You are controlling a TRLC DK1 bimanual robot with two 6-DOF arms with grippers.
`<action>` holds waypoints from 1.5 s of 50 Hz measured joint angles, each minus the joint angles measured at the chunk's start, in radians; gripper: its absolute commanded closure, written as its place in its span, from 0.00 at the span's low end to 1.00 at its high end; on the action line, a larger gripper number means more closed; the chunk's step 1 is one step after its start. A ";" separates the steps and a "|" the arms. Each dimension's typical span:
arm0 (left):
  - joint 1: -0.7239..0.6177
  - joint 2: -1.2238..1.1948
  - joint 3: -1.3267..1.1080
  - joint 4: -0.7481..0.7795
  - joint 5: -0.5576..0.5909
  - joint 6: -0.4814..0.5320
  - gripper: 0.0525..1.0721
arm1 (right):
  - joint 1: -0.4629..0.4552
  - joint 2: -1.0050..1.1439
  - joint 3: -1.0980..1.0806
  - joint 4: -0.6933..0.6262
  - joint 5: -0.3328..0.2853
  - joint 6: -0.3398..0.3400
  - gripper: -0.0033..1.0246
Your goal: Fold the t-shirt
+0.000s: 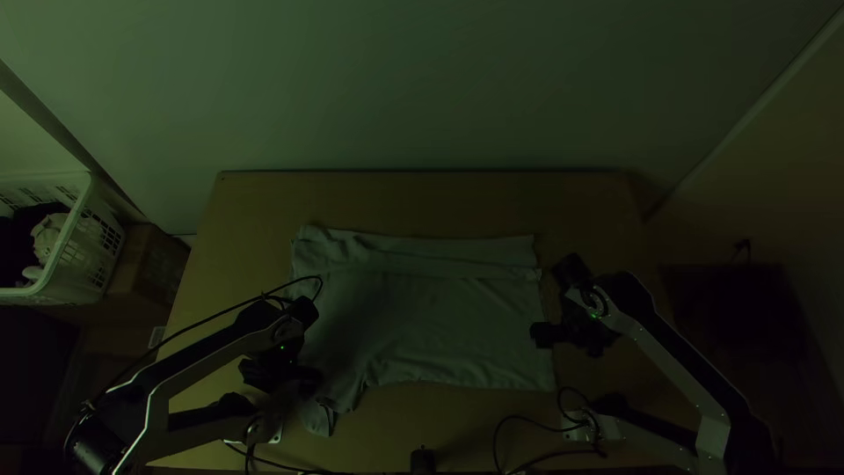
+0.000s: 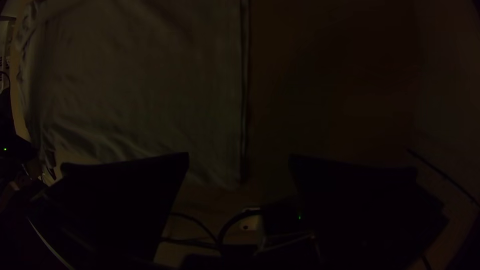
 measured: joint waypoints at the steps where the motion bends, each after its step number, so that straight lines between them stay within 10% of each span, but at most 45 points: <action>1: -0.006 0.009 0.002 -0.001 0.000 0.000 0.14 | 0.000 0.000 -0.006 -0.001 -0.006 0.000 0.16; 14: -0.101 0.024 0.017 0.037 0.005 0.003 0.98 | 0.000 0.003 -0.094 -0.028 -0.058 -0.008 0.16; 50: -0.019 -0.053 0.023 0.123 0.000 0.084 0.97 | 0.000 0.170 -0.226 0.033 -0.188 -0.073 0.19; 61: -0.014 -0.061 0.023 0.129 0.000 0.088 0.97 | 0.000 0.235 -0.235 0.086 -0.204 -0.084 0.40; 69: -0.008 -0.072 0.030 0.129 0.000 0.092 0.97 | 0.015 0.229 -0.246 0.113 -0.207 -0.083 0.97; 75: 0.013 -0.072 0.044 0.127 0.000 0.099 0.97 | 0.021 0.163 -0.246 0.163 -0.207 -0.084 0.97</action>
